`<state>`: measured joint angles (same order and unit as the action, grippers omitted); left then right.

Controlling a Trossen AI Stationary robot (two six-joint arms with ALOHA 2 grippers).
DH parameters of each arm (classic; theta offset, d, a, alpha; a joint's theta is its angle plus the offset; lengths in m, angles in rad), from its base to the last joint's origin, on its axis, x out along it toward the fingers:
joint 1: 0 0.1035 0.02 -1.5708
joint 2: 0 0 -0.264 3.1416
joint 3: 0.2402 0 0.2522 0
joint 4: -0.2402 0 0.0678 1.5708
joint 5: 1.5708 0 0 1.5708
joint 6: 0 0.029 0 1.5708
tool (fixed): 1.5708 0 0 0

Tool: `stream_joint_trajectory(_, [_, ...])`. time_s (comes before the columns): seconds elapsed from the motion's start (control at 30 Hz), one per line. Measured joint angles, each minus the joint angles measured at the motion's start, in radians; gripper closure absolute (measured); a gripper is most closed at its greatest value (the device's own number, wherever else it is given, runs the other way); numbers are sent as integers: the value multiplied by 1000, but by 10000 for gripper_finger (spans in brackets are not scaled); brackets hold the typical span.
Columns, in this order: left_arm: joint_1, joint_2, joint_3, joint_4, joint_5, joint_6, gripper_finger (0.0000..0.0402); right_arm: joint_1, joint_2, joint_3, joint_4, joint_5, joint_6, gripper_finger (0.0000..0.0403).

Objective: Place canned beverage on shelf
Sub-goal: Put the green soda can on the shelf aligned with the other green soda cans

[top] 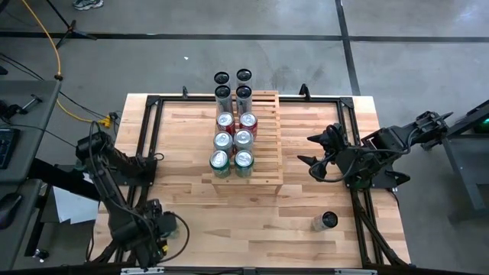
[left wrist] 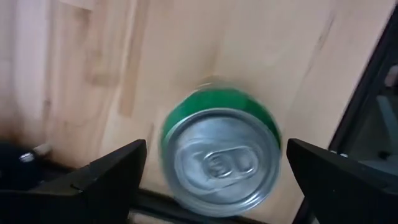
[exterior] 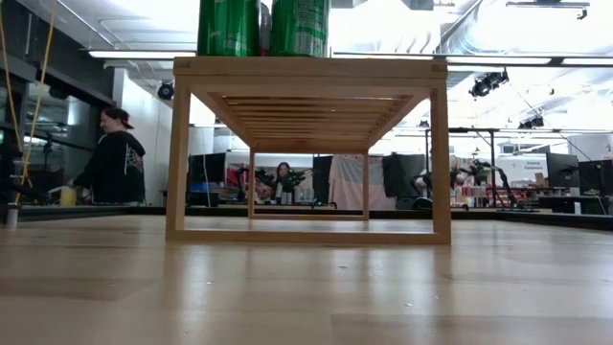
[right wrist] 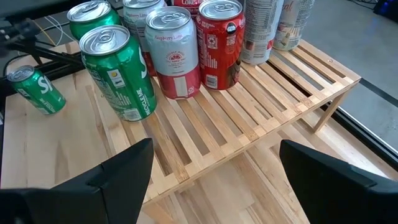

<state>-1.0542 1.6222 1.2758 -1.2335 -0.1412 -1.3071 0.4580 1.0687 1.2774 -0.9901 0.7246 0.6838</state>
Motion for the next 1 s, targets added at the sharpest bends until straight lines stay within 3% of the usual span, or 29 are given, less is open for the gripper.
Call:
stream_joint_trajectory(0.17, [0, 0, -64, 90, 4, -23, 23, 0, 0, 0, 0, 0, 0, 68])
stream_joint_trajectory(0.47, [7, 0, -106, 101, 10, -61, 27, 0, 0, 0, 0, 1, 0, 68])
stream_joint_trajectory(0.73, [7, -1, -105, 103, 36, -61, 113, 0, 0, 0, 0, 6, -3, 68])
stream_joint_trajectory(1.0, [19, -67, -43, 100, 75, -50, 118, 0, 0, 0, 21, -10, -4, 68])
